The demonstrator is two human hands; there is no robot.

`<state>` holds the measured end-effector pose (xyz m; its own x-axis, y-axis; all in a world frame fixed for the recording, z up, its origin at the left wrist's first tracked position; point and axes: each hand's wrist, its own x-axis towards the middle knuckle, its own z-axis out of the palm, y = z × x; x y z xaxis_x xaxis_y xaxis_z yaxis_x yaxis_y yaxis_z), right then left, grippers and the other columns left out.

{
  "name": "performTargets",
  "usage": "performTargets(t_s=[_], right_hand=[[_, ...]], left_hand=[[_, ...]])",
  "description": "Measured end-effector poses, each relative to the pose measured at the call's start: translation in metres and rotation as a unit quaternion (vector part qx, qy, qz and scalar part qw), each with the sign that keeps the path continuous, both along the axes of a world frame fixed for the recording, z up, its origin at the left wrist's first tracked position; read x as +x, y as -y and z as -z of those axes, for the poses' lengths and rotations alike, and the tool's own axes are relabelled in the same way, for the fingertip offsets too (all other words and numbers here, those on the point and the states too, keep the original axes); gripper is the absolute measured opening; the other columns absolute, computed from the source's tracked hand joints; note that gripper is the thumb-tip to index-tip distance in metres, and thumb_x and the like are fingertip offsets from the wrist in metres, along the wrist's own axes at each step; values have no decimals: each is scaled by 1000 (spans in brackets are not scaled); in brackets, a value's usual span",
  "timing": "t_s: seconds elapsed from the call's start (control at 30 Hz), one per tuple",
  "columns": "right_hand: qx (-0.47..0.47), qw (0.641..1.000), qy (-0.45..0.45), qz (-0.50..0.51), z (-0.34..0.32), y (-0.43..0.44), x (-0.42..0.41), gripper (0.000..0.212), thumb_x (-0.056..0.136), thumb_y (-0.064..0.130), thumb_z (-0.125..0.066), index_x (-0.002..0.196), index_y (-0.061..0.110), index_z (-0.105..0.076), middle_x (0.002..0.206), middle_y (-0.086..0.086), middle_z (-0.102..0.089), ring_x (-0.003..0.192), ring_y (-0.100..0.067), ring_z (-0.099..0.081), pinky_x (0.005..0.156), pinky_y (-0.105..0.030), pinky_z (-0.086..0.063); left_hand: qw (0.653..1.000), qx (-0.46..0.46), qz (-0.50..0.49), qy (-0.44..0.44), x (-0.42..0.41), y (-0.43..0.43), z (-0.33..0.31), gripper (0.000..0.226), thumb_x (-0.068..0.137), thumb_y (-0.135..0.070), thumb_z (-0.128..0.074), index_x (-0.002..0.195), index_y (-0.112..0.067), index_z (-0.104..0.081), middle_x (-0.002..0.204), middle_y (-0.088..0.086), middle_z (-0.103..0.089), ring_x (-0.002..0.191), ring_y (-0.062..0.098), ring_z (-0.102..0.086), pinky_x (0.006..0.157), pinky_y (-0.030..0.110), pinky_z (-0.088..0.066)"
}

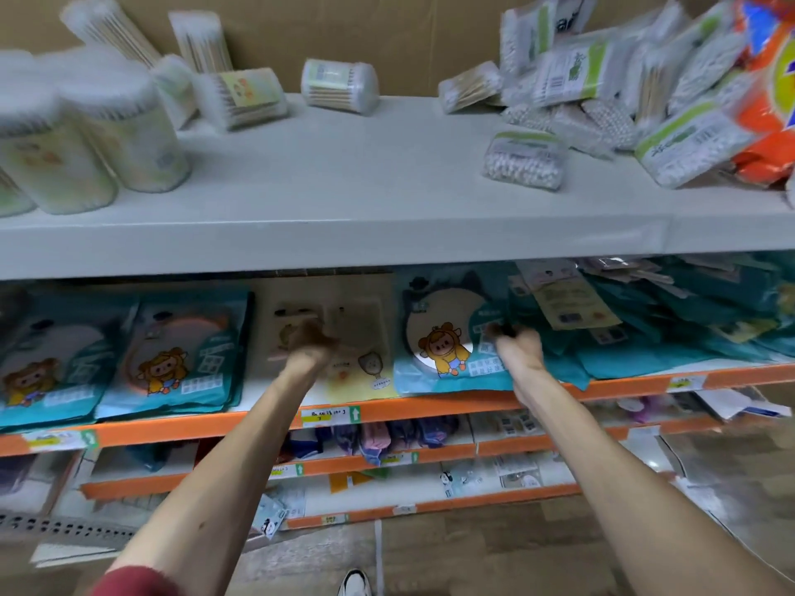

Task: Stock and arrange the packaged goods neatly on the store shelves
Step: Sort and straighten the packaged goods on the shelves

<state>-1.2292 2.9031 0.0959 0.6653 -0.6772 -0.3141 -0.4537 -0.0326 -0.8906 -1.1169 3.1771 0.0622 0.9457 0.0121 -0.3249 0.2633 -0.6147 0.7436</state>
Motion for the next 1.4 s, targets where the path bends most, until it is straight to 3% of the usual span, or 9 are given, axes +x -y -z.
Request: performTargets(t_s=[0.1, 0.23, 0.4, 0.53, 0.63, 0.8, 1.0, 1.2, 1.4], right_hand=[[7, 1000, 4, -8, -13, -7, 0, 26, 92, 15, -61, 117, 11, -58, 104, -4, -58, 98, -21, -56, 89, -29, -42], [11, 999, -8, -37, -26, -26, 5, 29, 90, 13, -61, 118, 9, -60, 110, -7, -64, 103, -25, -61, 94, -34, -48], [48, 995, -17, -85, -31, -69, 15, 19, 90, 10, -59, 109, 5, -61, 104, -14, -67, 95, -29, -65, 86, -39, -54], [58, 990, -23, -126, -39, -113, 27, 11, 92, 13, -57, 102, 8, -59, 103, -15, -67, 96, -30, -66, 86, -40, -55], [60, 987, -15, -150, -44, -147, 37, 18, 93, 19, -59, 108, 9, -58, 103, -13, -65, 97, -29, -65, 84, -38, -54], [80, 978, -10, -192, -44, -208, 54, 15, 94, 19, -60, 106, 9, -59, 97, -13, -68, 81, -27, -68, 71, -36, -56], [169, 967, -53, -182, -26, -286, 79, 18, 92, 29, -64, 95, 12, -57, 97, -11, -66, 91, -28, -68, 87, -40, -56], [179, 968, -64, -163, -14, -361, 110, 17, 92, 25, -63, 78, 16, -58, 90, -8, -66, 85, -25, -62, 86, -40, -53], [219, 963, -79, -137, 7, -399, 125, 11, 92, 24, -64, 88, 14, -61, 87, -8, -67, 81, -28, -64, 88, -47, -54]], left_hand=[[999, -42, -8, -4, -9, -23, -23, 39, 89, -13, -64, 125, -1, -57, 124, 20, -61, 114, 36, -60, 92, 43, -53], [989, 52, 75, 112, -24, -56, -58, 32, 87, -8, -66, 117, 1, -58, 109, 12, -61, 94, 28, -61, 66, 8, -46], [910, 322, 133, 225, -59, -98, -97, 38, 93, -26, -52, 122, -2, -56, 115, 22, -63, 101, 37, -62, 79, 38, -49], [847, 408, 125, 316, -69, -146, -107, 61, 83, -27, -62, 139, -11, -46, 145, 15, -44, 129, 36, -45, 92, 48, -45], [843, 427, 105, 309, -76, -189, -108, 70, 77, -24, -69, 139, -1, -43, 136, 23, -50, 111, 42, -53, 89, 49, -46], [845, 439, 48, 301, -78, -259, -107, 30, 80, -22, -64, 102, -4, -53, 98, 15, -55, 95, 37, -51, 88, 49, -44], [861, 425, 23, 280, -57, -334, -96, 18, 80, -13, -56, 95, -3, -53, 92, 17, -55, 92, 37, -52, 84, 48, -44], [883, 401, 52, 240, -15, -388, -81, 60, 87, -15, -56, 143, -2, -41, 142, 22, -46, 122, 39, -49, 100, 47, -41], [909, 327, 82, 244, 16, -417, -53, 67, 87, -16, -56, 149, -6, -32, 154, 16, -32, 143, 32, -29, 117, 48, -24]])
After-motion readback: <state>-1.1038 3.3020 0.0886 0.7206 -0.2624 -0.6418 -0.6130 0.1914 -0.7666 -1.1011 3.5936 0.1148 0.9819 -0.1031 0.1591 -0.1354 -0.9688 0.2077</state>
